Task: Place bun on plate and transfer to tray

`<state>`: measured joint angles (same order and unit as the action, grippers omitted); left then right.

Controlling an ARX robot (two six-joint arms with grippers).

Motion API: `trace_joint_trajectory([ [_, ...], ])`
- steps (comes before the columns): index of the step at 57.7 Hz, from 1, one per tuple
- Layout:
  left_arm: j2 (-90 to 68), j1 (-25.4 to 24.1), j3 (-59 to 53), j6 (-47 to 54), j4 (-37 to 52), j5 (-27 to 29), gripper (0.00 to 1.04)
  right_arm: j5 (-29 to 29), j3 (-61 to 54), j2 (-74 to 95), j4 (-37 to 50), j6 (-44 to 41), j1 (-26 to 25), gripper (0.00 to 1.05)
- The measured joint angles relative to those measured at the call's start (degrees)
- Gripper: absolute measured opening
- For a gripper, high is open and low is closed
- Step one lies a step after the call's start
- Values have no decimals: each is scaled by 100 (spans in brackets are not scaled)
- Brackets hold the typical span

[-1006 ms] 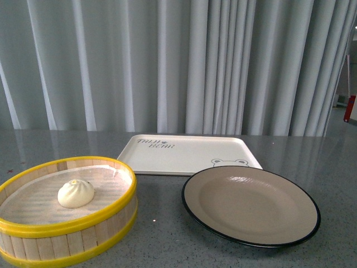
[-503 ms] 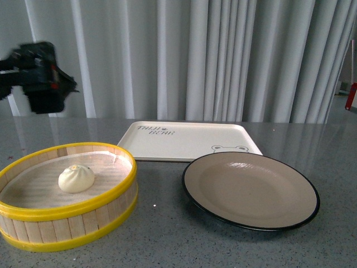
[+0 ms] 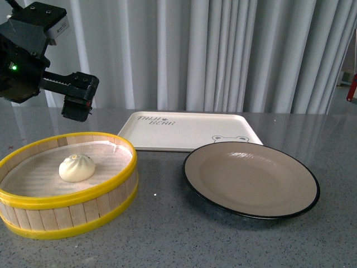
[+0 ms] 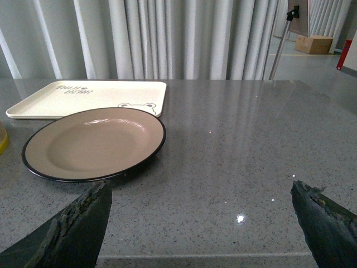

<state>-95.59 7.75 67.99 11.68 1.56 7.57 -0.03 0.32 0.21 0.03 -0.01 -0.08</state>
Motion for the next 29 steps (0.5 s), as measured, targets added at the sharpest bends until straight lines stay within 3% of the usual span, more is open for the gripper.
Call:
trace_joint_trajectory([
  [29,-1049,286,686,-494,-544,450,98,0,0,0,0,0,0,96],
])
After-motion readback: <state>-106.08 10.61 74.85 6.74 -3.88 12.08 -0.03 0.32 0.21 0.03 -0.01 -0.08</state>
